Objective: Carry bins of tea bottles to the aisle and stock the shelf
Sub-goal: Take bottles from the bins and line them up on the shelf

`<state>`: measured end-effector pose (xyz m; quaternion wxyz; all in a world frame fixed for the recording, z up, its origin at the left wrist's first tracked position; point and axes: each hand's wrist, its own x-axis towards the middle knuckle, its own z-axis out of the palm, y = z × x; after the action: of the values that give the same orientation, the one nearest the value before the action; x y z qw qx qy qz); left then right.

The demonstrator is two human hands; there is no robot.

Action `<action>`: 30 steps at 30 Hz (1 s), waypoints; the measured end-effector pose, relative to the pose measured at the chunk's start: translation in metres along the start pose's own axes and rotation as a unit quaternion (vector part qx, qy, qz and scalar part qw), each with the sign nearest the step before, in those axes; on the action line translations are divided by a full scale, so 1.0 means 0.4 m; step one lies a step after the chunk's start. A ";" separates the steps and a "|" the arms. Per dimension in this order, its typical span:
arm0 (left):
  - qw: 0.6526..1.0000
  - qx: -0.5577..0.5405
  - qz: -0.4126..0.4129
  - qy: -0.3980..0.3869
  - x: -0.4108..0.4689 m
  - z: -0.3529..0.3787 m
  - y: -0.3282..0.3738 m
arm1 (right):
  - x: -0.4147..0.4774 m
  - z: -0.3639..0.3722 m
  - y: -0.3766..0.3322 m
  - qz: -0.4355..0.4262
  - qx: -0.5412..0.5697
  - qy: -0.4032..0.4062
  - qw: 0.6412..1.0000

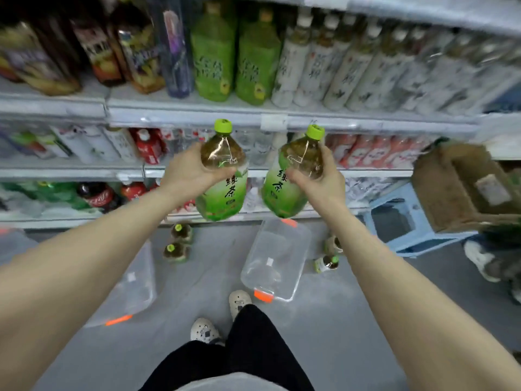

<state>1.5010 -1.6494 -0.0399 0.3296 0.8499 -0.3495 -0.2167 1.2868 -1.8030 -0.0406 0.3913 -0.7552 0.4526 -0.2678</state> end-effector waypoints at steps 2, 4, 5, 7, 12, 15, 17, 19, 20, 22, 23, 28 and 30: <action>0.999 0.006 0.046 -0.004 0.011 -0.045 0.097 | 0.018 -0.077 -0.063 -0.032 0.008 0.028 0.999; 0.997 0.004 0.083 0.006 0.011 -0.095 0.199 | 0.037 -0.157 -0.126 -0.059 0.007 0.052 0.997; 0.995 0.002 0.099 0.015 0.011 -0.118 0.247 | 0.045 -0.198 -0.159 -0.073 0.006 0.062 0.995; 0.991 -0.003 0.133 0.026 0.011 -0.164 0.334 | 0.059 -0.276 -0.224 -0.099 0.000 0.086 0.991; 0.977 -0.049 0.202 0.040 0.023 -0.270 0.540 | 0.106 -0.468 -0.370 -0.173 -0.015 0.133 0.976; 0.966 -0.055 0.246 0.058 0.027 -0.319 0.662 | 0.139 -0.584 -0.447 -0.226 -0.047 0.149 0.961; 0.957 -0.070 0.271 0.072 0.029 -0.344 0.744 | 0.171 -0.661 -0.489 -0.249 -0.048 0.159 0.954; 0.949 -0.092 0.289 0.082 0.039 -0.361 0.825 | 0.215 -0.738 -0.526 -0.254 -0.034 0.168 0.952; 0.947 -0.101 0.293 0.086 0.042 -0.366 0.868 | 0.240 -0.776 -0.545 -0.252 -0.025 0.167 0.953; 0.944 -0.121 0.290 0.097 0.062 -0.375 0.952 | 0.300 -0.849 -0.586 -0.253 -0.018 0.153 0.955; 0.943 -0.134 0.288 0.099 0.068 -0.378 0.993 | 0.337 -0.881 -0.605 -0.253 -0.016 0.144 0.957; 0.935 -0.177 0.271 0.146 0.113 -0.382 1.160 | 0.522 -1.000 -0.690 -0.291 0.017 0.114 0.950; 0.935 -0.179 0.252 0.173 0.134 -0.389 1.202 | 0.591 -1.026 -0.726 -0.310 0.058 0.091 0.945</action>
<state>1.4125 -1.8844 0.4021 0.5752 0.6853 -0.4454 -0.0346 1.2190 -2.0747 0.4392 0.2895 -0.8063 0.2137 -0.4695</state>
